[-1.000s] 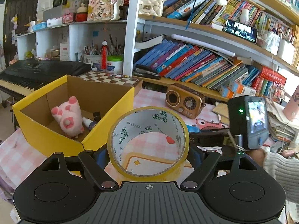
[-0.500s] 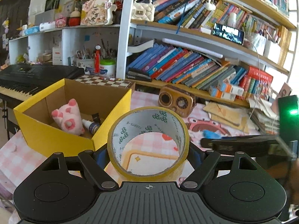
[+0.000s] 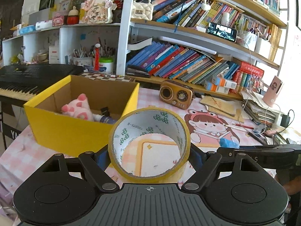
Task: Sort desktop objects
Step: 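Lift the tape roll with the left tool while the right tool carries the blue cloth toward the yellow box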
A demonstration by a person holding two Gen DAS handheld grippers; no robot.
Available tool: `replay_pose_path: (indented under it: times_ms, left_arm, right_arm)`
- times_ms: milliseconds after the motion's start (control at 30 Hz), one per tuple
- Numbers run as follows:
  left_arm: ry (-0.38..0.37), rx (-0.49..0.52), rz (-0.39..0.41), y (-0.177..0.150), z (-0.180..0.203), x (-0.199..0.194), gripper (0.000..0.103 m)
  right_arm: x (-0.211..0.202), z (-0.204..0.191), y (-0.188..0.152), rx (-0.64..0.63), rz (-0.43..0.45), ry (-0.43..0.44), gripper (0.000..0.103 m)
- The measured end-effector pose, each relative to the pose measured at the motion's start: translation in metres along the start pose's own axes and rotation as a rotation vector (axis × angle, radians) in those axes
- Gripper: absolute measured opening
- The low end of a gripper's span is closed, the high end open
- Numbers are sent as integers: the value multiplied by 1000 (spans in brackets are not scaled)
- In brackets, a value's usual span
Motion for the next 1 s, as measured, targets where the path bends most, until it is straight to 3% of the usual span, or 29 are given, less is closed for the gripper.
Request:
replay_pose_path:
  times_ms: [500, 1000]
  left_arm:
    - [-4, -12, -3, -29, -66, -67, 83]
    - [33, -47, 13, -40, -116, -103, 83]
  right_arm:
    - [-42, -95, -47, -24, 15, 2, 40]
    - [-52, -157, -57, -74, 19, 51, 40]
Point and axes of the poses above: each gripper's, at about its wrist camera, not at the fingertips, and x roughly the way its jaws point, z to its right, y to its top, the point moved 5 cm from there along x, roughly the way its jaws point, and after that the axes turned 4 degrees about -x, right-handed, at the moved point
